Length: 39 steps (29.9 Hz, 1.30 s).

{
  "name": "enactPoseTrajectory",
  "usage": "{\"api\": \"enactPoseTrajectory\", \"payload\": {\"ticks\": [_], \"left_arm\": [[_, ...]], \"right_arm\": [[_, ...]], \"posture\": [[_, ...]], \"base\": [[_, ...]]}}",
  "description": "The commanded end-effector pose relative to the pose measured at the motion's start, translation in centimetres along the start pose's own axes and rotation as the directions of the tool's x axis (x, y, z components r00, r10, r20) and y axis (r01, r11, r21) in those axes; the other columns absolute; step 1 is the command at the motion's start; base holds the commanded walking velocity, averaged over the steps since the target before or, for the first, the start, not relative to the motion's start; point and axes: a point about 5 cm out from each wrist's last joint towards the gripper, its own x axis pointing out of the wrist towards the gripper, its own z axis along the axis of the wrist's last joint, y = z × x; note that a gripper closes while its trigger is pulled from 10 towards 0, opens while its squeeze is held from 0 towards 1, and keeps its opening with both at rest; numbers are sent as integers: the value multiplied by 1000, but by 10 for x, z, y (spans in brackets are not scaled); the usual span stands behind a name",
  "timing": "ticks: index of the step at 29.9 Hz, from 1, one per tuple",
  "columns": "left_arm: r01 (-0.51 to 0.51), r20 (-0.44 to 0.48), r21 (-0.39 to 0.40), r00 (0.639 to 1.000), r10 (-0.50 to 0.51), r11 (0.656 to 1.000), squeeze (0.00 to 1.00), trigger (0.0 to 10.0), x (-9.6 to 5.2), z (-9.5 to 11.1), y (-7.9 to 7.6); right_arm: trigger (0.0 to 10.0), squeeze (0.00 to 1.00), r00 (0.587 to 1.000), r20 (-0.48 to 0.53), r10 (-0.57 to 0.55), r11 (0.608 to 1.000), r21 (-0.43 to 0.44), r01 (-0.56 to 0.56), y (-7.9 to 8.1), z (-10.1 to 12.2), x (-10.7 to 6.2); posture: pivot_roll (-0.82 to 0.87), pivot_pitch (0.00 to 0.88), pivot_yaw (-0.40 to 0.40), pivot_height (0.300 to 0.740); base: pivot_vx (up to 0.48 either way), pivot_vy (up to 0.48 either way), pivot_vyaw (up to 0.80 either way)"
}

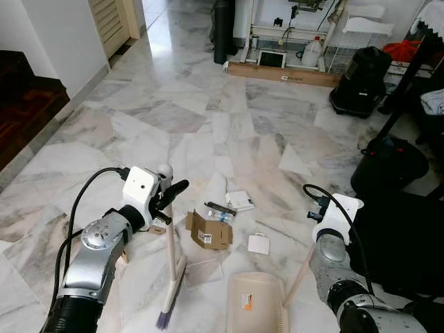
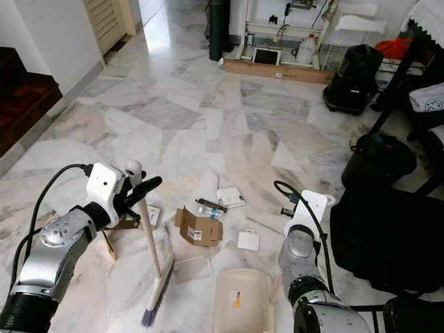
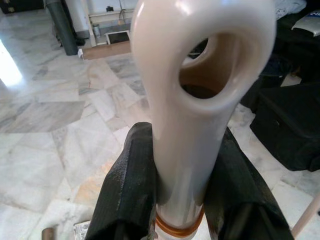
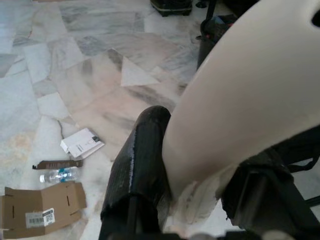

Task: Sweep floor

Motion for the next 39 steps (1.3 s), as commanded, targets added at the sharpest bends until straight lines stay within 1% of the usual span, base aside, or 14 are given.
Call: {"api": "enactPoseTrajectory", "payload": {"ticks": [1, 6, 8, 11, 16, 24, 26, 27, 29, 31, 32, 34, 35, 39], "left_arm": [[8, 32, 24, 999, -9, 1000, 0, 10000, -1, 11, 2], [4, 28, 18, 1000, -5, 1000, 0, 10000, -2, 10, 3], [4, 27, 18, 1000, -5, 1000, 0, 10000, -2, 10, 3], [6, 27, 19, 1000, -6, 1000, 0, 10000, -2, 10, 3], [10, 28, 15, 1000, -10, 1000, 0, 10000, -1, 10, 2], [15, 33, 13, 999, -15, 1000, 0, 10000, 1, 11, 0], [14, 33, 13, 999, -15, 1000, 0, 10000, 2, 11, 0], [14, 35, 14, 999, -15, 1000, 0, 10000, 2, 11, 0], [14, 37, 14, 999, -15, 1000, 0, 10000, 3, 12, -1], [14, 42, 17, 999, -14, 1000, 0, 10000, 4, 13, -1], [14, 42, 17, 999, -14, 1000, 0, 10000, 4, 13, -1], [12, 46, 19, 999, -13, 1000, 0, 10000, 4, 14, 0], [12, 47, 20, 999, -13, 1000, 0, 10000, 4, 14, 0], [12, 48, 23, 999, -13, 1000, 0, 10000, 4, 15, 0]], "right_arm": [[10000, 0, 991, -136, -16, 999, -34, 12, -6, -28, -8], [10000, 0, 982, -186, 4, 999, -42, -12, -5, -35, -10], [10000, 0, 978, -208, 6, 998, -59, -18, -5, -38, -11], [10000, 0, 963, -270, 0, 993, -117, -33, -6, -46, -13], [10000, 0, 938, -346, 7, 988, -141, -59, -6, -54, -16], [10000, 0, 925, -380, 1, 986, -155, -64, -8, -55, -15], [10000, 0, 929, -371, 7, 989, -134, -60, -7, -53, -15], [10000, 0, 943, -333, 28, 996, -66, -53, -4, -46, -12], [10000, 0, 956, -291, 46, 998, -17, -53, -1, -40, -10], [10000, 0, 977, -210, 45, 999, -13, -49, 2, -27, -6], [10000, 0, 977, -210, 45, 999, -13, -49, 2, -27, -6], [10000, 0, 986, -164, 26, 1000, -9, -28, 0, -20, -3], [10000, 0, 989, -147, 23, 1000, 9, -22, 0, -17, -2], [10000, 0, 994, -110, 19, 999, 32, -16, 0, -11, -1]], "posture": [[87, 79, -25, 740], [85, 81, -23, 740], [84, 82, -22, 740], [82, 84, -22, 740], [82, 84, -22, 740], [73, 86, -25, 740], [73, 86, -25, 740], [73, 86, -25, 740], [73, 86, -25, 740], [73, 86, -25, 740], [73, 86, -25, 740], [73, 86, -25, 740], [73, 86, -25, 740], [73, 82, -26, 740]], "base": [[0, 0, 0], [0, 0, 0], [0, 0, 0], [0, 0, 0], [0, 0, 0], [0, 0, 0], [0, 0, 0], [0, 0, 0], [0, 0, 0], [0, 0, 0], [0, 0, 0], [0, 0, 0], [0, 0, 0], [0, 0, 0]]}}
